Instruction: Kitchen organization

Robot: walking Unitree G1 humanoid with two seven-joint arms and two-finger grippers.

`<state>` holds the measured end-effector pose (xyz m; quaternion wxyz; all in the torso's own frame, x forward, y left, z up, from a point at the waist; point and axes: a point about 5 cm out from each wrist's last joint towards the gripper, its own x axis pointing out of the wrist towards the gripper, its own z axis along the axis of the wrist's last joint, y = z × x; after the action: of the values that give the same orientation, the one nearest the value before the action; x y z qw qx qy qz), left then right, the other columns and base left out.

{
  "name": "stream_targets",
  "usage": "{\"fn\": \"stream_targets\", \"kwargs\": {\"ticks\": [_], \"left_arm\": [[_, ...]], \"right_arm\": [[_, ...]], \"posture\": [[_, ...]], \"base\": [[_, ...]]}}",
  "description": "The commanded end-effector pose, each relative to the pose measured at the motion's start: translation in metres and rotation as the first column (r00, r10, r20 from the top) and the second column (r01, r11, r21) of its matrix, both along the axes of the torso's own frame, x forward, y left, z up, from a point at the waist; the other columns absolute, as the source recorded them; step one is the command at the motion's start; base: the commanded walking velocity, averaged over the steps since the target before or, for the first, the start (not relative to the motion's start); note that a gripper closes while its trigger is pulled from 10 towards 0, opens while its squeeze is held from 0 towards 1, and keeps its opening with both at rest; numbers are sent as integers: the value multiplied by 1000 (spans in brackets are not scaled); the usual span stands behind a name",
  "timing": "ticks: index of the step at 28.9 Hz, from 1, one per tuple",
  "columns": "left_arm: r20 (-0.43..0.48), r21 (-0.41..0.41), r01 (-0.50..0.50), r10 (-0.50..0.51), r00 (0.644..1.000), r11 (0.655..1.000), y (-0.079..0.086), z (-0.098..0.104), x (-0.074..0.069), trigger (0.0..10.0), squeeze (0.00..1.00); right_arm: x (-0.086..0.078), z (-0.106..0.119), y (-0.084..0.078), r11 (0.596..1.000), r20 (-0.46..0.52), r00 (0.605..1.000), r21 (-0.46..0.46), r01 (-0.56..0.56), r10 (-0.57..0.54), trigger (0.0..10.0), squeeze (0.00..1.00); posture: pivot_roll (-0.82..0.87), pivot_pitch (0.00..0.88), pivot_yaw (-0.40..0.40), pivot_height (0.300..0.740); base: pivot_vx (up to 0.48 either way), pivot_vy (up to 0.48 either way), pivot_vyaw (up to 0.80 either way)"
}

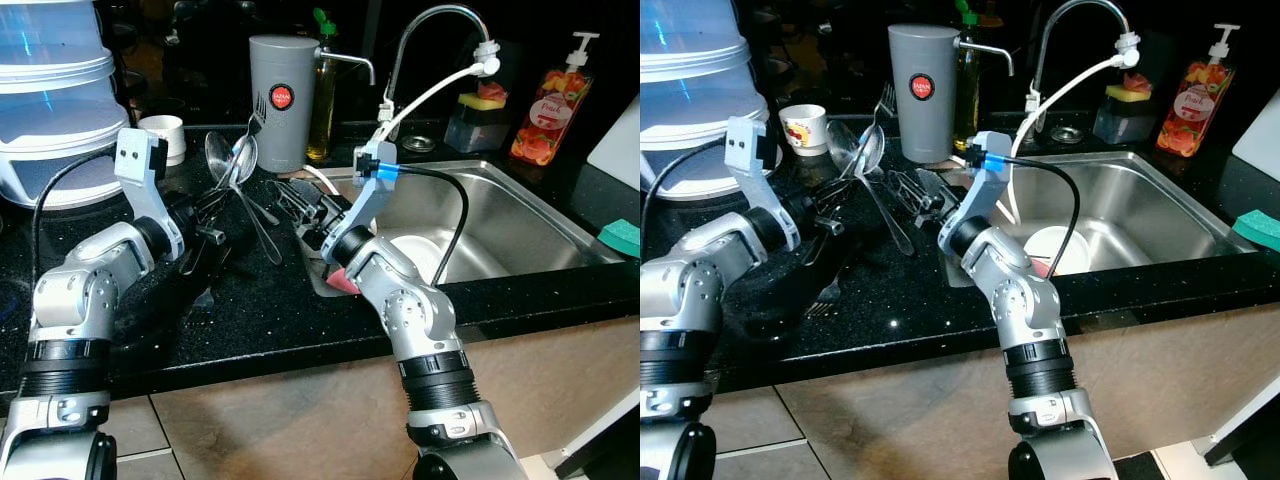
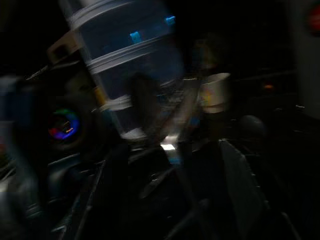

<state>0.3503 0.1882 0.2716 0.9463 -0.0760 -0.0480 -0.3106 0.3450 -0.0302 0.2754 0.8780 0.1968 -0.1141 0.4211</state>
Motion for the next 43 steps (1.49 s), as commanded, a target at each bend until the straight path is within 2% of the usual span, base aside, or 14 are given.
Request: {"fn": "stream_targets", "kwargs": {"ticks": [1, 2, 3, 4, 5, 6, 7, 11, 17, 25, 40, 41, 42, 43], "left_arm": [[26, -25, 3, -2, 1000, 1000, 0, 4, -2, 0, 0], [26, -26, 2, -1, 1000, 1000, 0, 5, -2, 0, 0], [26, -28, 2, -1, 1000, 1000, 0, 5, -2, 0, 0], [26, -28, 2, -1, 1000, 1000, 0, 5, -2, 0, 0], [28, -30, 3, -2, 1000, 1000, 0, 7, -2, 0, 0], [30, -30, 7, -6, 1000, 1000, 0, 7, -2, 0, 0], [34, -24, 12, -11, 999, 1000, 0, 9, -1, 0, 0], [35, -9, 7, -7, 999, 1000, 3, 10, 0, 0, 0], [42, -2, 8, -8, 999, 1000, 6, 13, 1, 0, 0], [52, 13, 39, -40, 998, 999, 0, 17, -2, 0, 0], [56, 23, 111, -112, 992, 994, -13, 23, -7, 0, 0], [55, 26, 108, -109, 992, 994, -12, 23, -7, 0, 0], [55, 26, 108, -109, 992, 994, -12, 23, -7, 0, 0], [54, 28, 106, -107, 993, 994, -11, 23, -7, 0, 0]], "right_arm": [[-10, 0, 9, 995, 43, 996, -57, -80, 83, 10000, 1000], [-13, -1, 12, 991, 57, 993, -84, -102, 106, 10000, 1000], [-17, -5, 16, 978, 91, 986, -170, -121, 138, 10000, 1000], [-17, -5, 16, 978, 91, 986, -170, -121, 138, 10000, 1000], [-19, -11, 18, 955, 129, 979, -273, -119, 159, 10000, 1000], [-18, -16, 18, 942, 151, 977, -322, -97, 152, 10000, 1000], [-16, -19, 17, 931, 176, 976, -361, -61, 132, 10000, 0], [-15, -22, 12, 913, 221, 969, -407, -14, 114, 10000, 0], [-14, -23, 8, 906, 232, 967, -423, 4, 104, 10000, 0], [-10, -35, 9, 877, 247, 967, -476, 61, 68, 10000, 0], [6, -50, 7, 893, 175, 982, -430, 135, -65, 10000, 0], [7, -49, 7, 898, 171, 983, -419, 139, -73, 824, 0], [7, -49, 7, 898, 171, 983, -419, 139, -73, 824, 0], [8, -49, 6, 902, 166, 983, -408, 141, -79, 0, 0]], "posture": [[64, 22, -12, 740], [64, 22, -12, 740], [63, 17, -11, 740], [63, 17, -11, 740], [63, 17, -11, 740], [64, 19, -12, 740], [66, 22, -14, 740], [66, 29, -13, 740], [66, 31, -14, 740], [65, 36, -13, 740], [72, 39, -16, 740], [72, 39, -16, 740], [72, 39, -16, 740], [71, 38, -15, 740]], "base": [[0, 0, 0], [0, 0, 0], [0, 0, 0], [0, 0, 0], [0, 0, 0], [0, 0, 0], [0, 0, 0], [0, 0, 0], [0, 0, 0], [0, 0, 0], [0, 0, 0], [0, 0, 0], [0, 0, 0], [0, 0, 0]]}}
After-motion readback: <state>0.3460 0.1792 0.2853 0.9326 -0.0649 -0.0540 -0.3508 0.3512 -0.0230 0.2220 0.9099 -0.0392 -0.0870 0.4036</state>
